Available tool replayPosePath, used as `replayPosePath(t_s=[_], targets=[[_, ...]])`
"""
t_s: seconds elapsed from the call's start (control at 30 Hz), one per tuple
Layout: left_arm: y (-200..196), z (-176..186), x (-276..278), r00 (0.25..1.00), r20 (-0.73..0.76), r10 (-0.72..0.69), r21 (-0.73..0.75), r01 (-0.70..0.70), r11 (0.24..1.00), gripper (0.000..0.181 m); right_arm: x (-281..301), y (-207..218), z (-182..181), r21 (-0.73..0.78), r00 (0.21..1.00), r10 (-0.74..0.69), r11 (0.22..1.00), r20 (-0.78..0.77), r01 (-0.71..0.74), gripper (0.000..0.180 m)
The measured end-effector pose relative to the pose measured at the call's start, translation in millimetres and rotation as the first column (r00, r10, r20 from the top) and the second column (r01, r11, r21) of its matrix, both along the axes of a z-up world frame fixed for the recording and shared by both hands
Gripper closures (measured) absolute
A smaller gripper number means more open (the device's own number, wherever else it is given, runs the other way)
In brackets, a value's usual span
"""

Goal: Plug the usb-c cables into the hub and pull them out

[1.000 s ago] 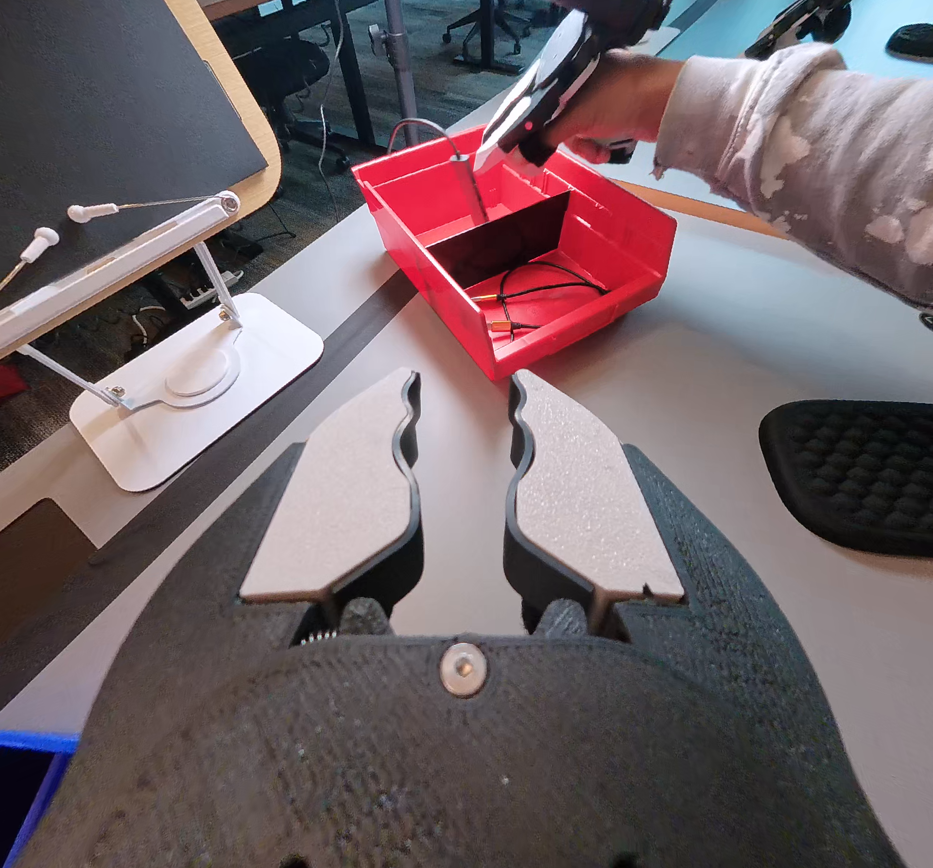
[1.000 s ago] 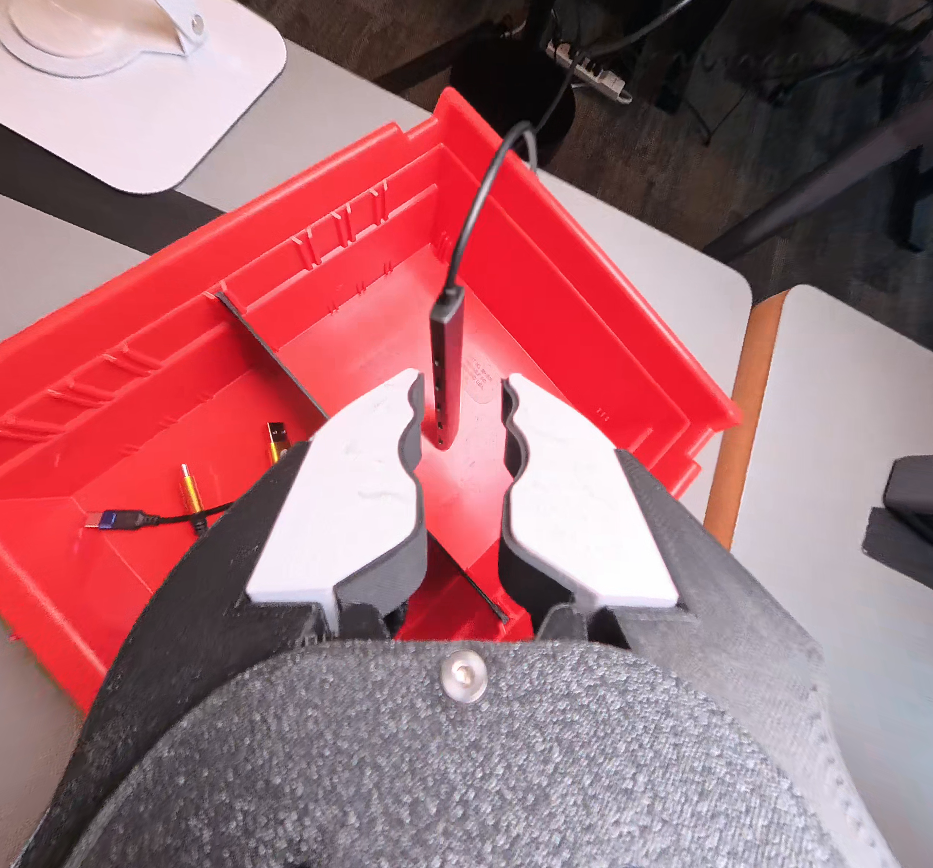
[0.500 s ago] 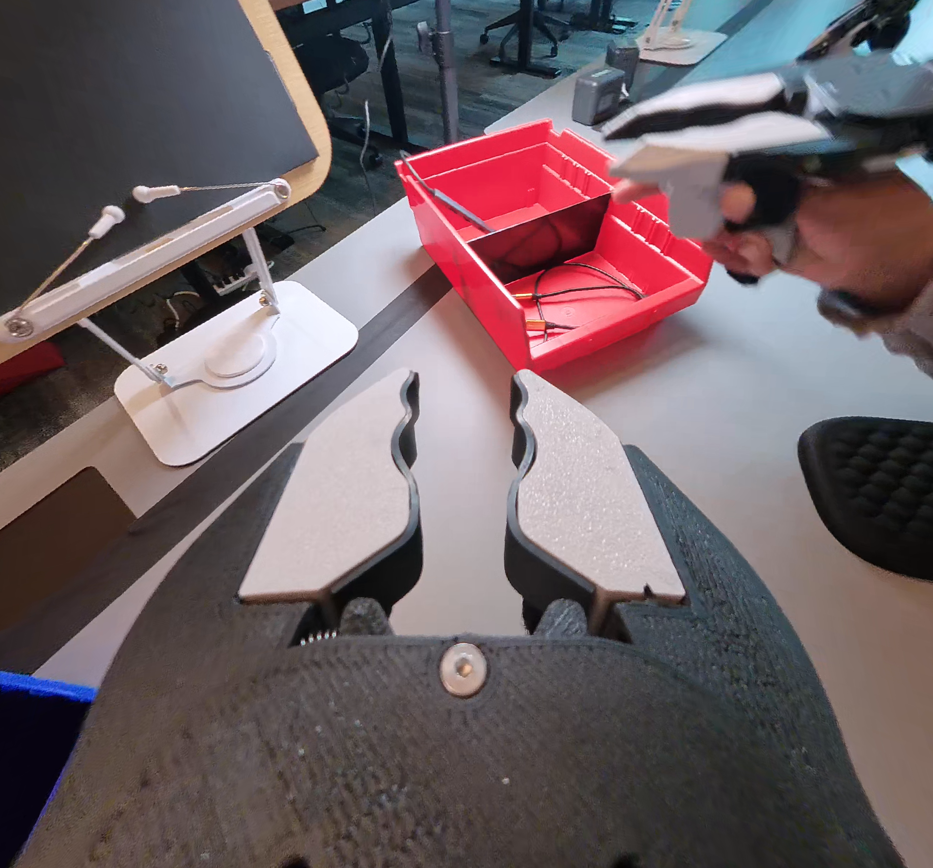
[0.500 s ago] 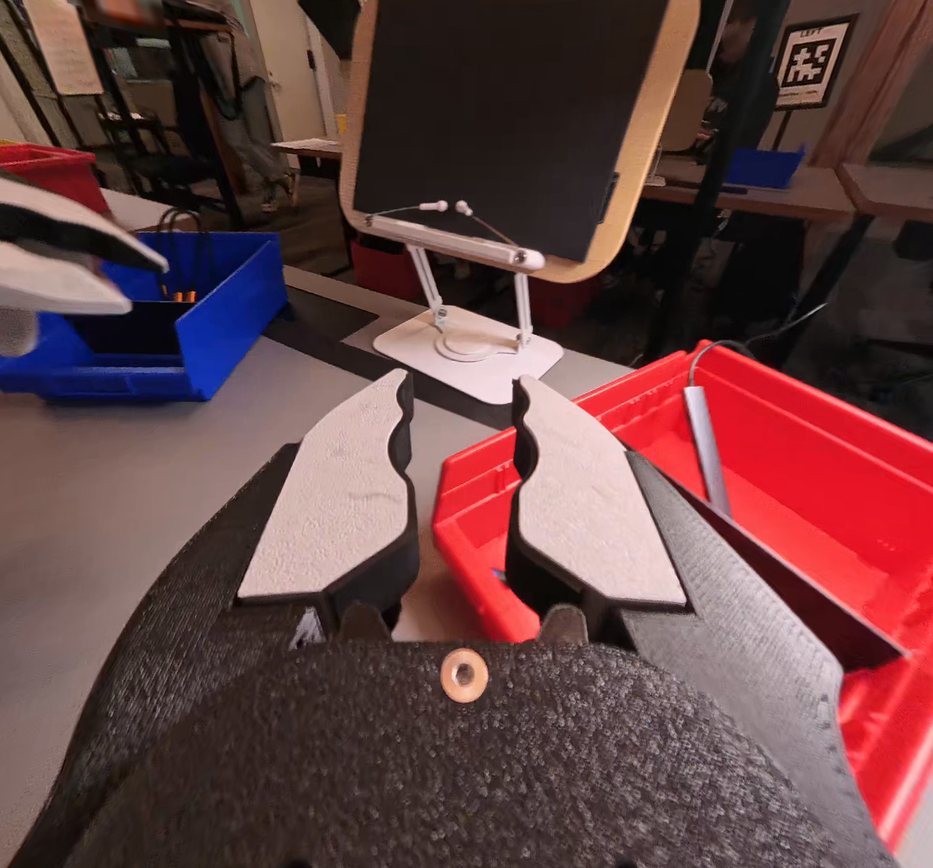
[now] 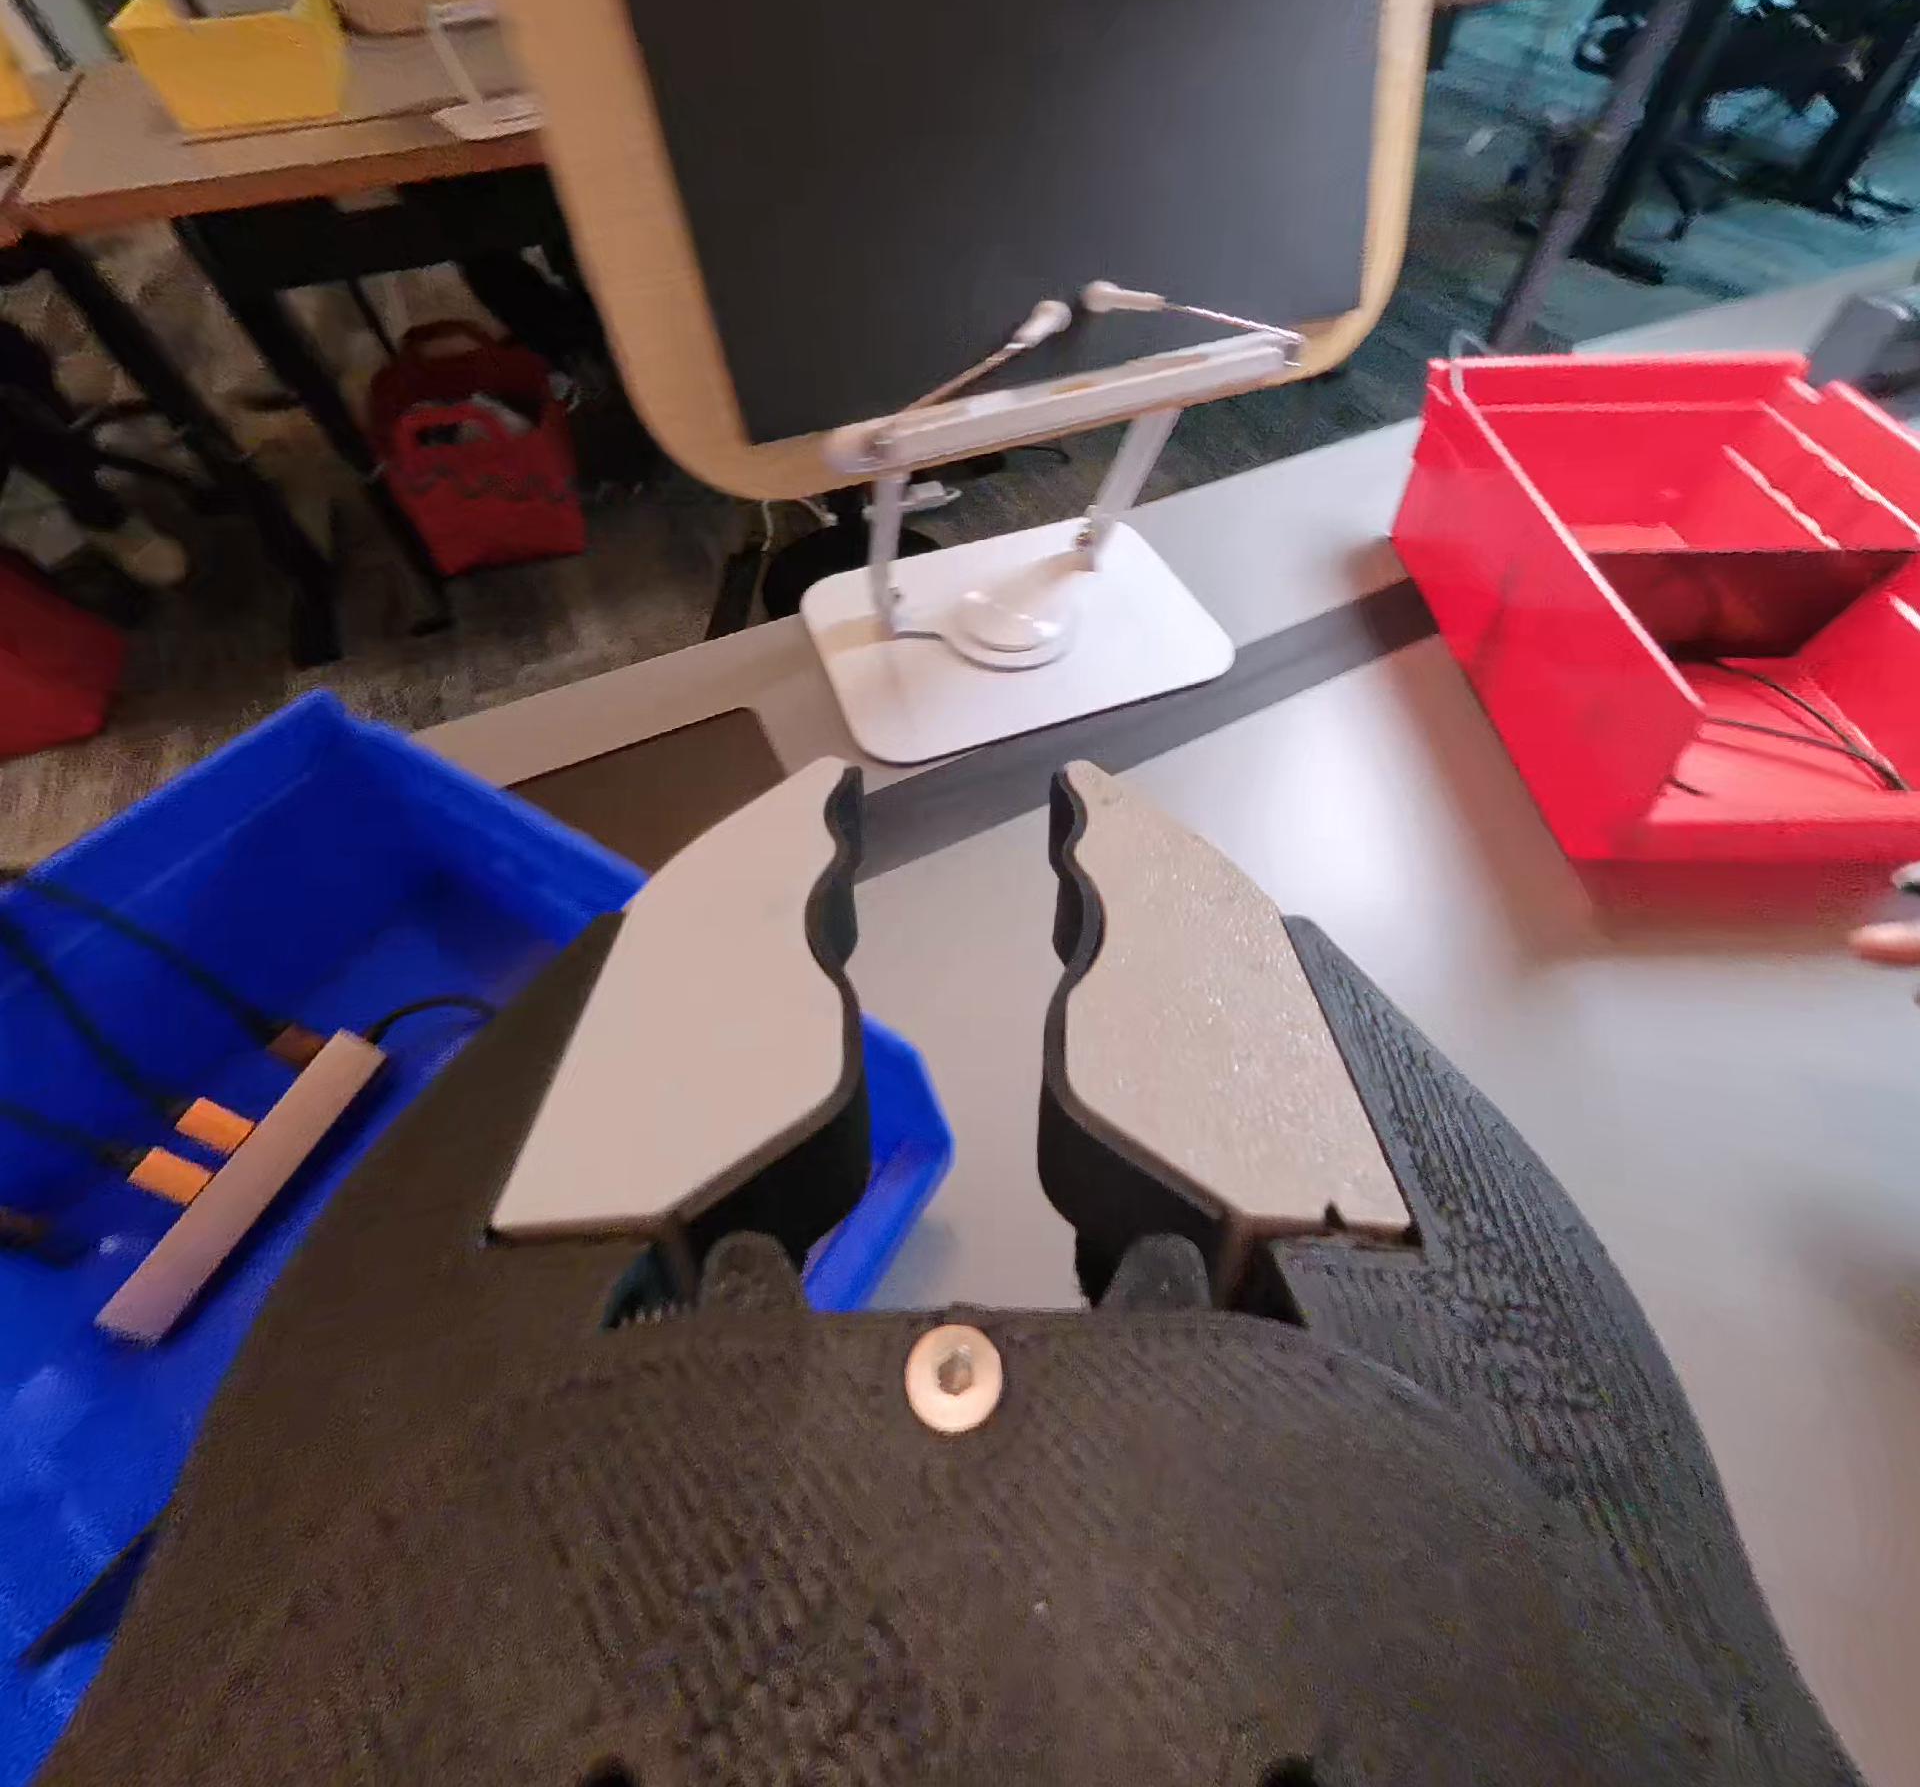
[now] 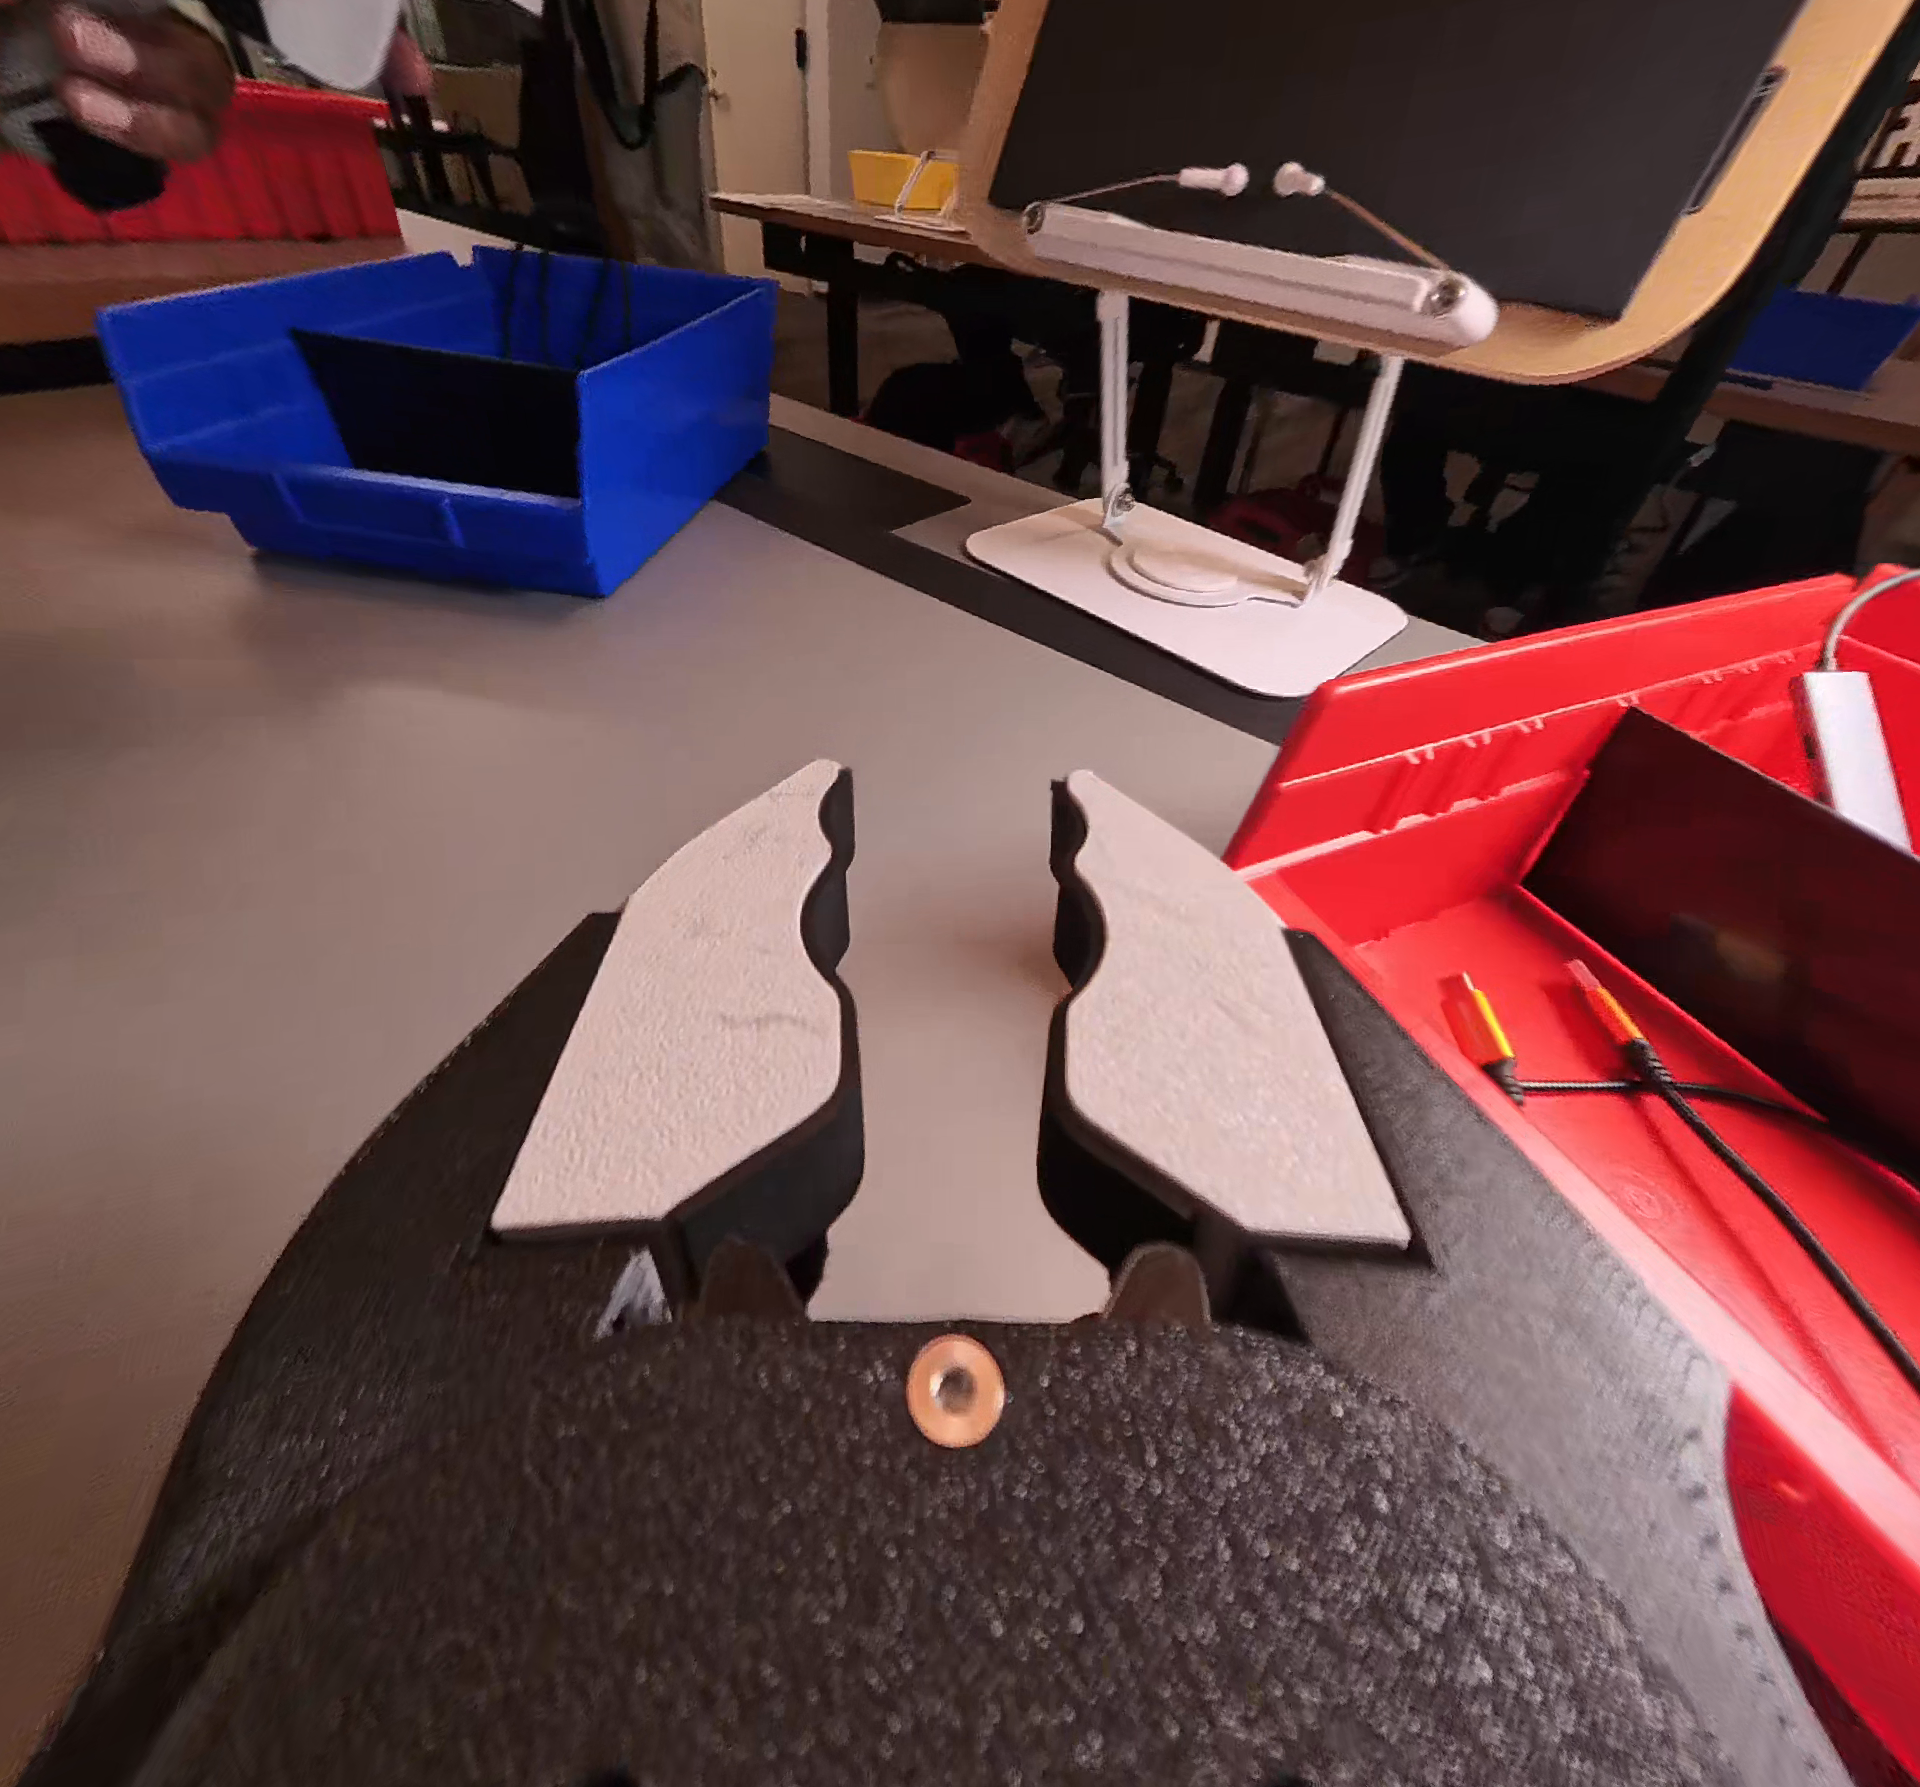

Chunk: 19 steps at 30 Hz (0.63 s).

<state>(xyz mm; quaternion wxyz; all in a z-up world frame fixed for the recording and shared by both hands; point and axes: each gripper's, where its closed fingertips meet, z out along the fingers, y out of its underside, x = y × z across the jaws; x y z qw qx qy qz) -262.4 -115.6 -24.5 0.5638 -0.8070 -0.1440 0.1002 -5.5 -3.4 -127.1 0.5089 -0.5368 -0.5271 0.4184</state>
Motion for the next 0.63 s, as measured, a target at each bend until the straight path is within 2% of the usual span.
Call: replayPosePath(t_s=[0.13, 0.3, 0.47, 0.63], targets=[[-32, -8, -43, 0.991, 0.074, 0.113, 0.023, -0.115, 0.993, 0.146, -3, -9, -3, 0.04, 1.0, 0.027, 0.999, 0.009, -0.027, 0.144], [-62, -37, -96, 0.96, 0.139, 0.242, -0.055, -0.237, 0.97, 0.145, -3, -10, -3, 0.037, 1.0, 0.029, 0.999, 0.007, -0.03, 0.144], [-75, -74, -149, 0.931, 0.166, 0.325, -0.275, -0.273, 0.922, 0.144, -5, -14, -4, 0.053, 0.999, 0.051, 0.997, 0.011, -0.051, 0.144], [-73, -120, -188, 0.897, 0.242, 0.368, -0.503, -0.209, 0.839, 0.144, -5, -19, -3, 0.086, 0.997, 0.074, 0.994, 0.003, -0.074, 0.144]])
